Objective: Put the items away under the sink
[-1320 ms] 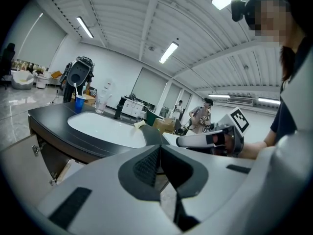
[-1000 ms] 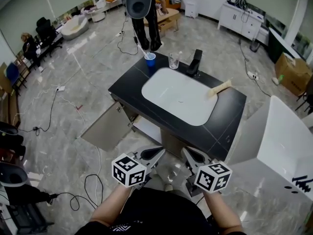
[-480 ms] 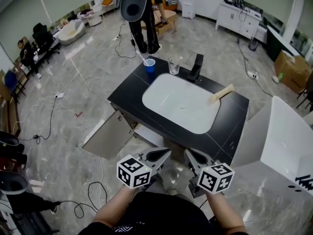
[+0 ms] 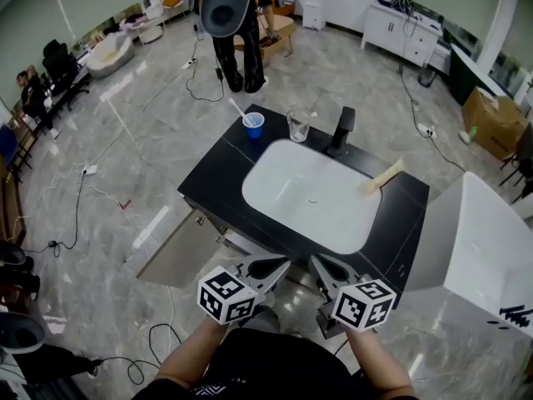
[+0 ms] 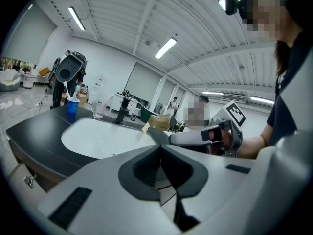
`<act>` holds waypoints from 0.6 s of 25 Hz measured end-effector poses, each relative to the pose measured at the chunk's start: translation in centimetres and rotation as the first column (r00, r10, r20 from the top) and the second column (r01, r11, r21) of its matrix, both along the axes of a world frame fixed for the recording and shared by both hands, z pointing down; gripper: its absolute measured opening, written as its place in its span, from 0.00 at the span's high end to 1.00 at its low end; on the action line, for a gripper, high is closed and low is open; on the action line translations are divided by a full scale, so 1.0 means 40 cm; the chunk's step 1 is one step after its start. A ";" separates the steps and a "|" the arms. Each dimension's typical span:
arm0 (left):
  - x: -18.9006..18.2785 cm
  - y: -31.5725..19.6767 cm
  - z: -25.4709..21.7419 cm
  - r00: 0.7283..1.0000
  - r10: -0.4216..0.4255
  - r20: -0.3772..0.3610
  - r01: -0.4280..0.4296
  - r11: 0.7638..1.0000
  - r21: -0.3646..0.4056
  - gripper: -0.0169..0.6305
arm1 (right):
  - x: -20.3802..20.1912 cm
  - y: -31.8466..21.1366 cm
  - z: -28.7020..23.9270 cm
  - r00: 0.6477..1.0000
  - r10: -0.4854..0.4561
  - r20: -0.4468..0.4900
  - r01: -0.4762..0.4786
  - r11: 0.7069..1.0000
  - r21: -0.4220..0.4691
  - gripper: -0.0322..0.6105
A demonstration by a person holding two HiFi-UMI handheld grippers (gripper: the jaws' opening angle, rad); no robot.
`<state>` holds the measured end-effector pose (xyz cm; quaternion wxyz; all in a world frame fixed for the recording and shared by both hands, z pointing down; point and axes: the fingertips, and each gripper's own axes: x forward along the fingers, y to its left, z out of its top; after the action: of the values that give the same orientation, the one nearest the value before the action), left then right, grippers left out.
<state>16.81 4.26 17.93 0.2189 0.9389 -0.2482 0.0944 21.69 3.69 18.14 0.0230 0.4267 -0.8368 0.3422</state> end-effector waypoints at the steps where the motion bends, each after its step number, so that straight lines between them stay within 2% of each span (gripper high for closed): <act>1: -0.006 -0.019 0.004 1.000 0.003 -0.003 -0.003 1.000 -0.006 0.96 | -0.006 -0.019 0.003 1.000 0.005 -0.001 -0.005 1.000 -0.003 0.89; 8: -0.056 -0.152 0.008 0.999 0.014 -0.037 -0.015 1.000 -0.024 0.96 | -0.051 -0.139 0.015 0.999 0.038 -0.005 -0.038 0.999 -0.016 0.89; 15: -0.058 -0.233 0.019 0.993 0.103 -0.053 -0.106 0.993 -0.045 0.96 | -0.079 -0.214 0.016 0.997 0.070 -0.029 -0.071 0.997 -0.024 0.89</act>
<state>14.48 -5.05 18.67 0.2423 0.9472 -0.1908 0.0880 18.51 -4.86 18.76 0.0280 0.4606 -0.8165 0.3470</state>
